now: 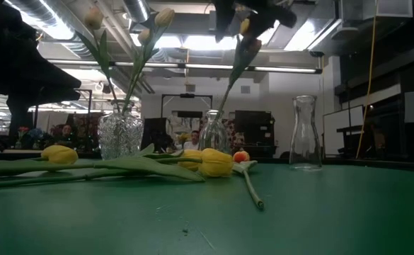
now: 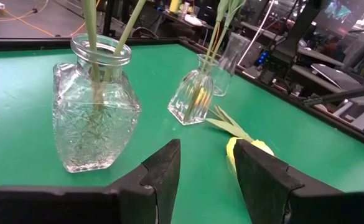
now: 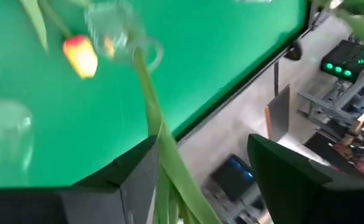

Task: Sort flowers into vase by color
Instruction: Put the bottom yellow red flower into the middle transparent vase, then put the yellow red flower into the middle transparent vase

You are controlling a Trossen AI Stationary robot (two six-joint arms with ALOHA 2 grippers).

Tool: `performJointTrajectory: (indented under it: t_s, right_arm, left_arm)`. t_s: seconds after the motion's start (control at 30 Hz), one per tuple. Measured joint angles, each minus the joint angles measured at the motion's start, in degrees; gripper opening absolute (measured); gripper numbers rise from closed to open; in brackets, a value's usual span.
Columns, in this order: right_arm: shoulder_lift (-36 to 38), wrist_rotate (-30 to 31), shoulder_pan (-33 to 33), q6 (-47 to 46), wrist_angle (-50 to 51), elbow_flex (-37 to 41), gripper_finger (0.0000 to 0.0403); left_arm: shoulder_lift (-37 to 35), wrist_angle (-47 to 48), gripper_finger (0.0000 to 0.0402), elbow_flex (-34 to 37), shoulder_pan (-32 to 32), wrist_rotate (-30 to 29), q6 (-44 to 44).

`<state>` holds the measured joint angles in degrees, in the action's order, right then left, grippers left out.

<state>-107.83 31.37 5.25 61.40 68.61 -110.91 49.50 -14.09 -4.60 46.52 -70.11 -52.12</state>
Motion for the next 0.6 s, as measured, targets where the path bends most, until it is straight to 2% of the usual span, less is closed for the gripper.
performJointTrajectory:
  t_s: [0.2, 0.37, 0.43, 0.53, 0.6]
  right_arm:
    - [0.0, -8.8, 1.2, -10.2, 1.9, -6.7, 0.0244]
    - [0.0, -15.9, 4.7, -20.8, 2.2, -10.9, 0.0244]
    - [0.0, -16.7, 6.5, -27.1, 2.1, -12.0, 0.0244]
    - [0.0, -18.1, 8.9, -42.3, 2.1, -12.2, 0.0244]
    - [0.0, -21.4, 10.3, -52.2, 3.6, -12.2, 0.0244]
  left_arm:
    - [0.0, 0.0, 0.0148, 0.0, 0.0, 0.0, -0.1]
    - [0.0, 0.0, 0.0148, 0.0, 0.0, 0.0, -0.2]
    - [0.0, -0.1, 0.0148, 0.0, 0.0, 0.0, -0.3]
    - [0.0, -0.1, 0.0147, 0.0, 0.0, 0.0, -0.4]
    - [0.0, -0.1, 0.0147, 0.0, 0.0, 0.0, -0.5]
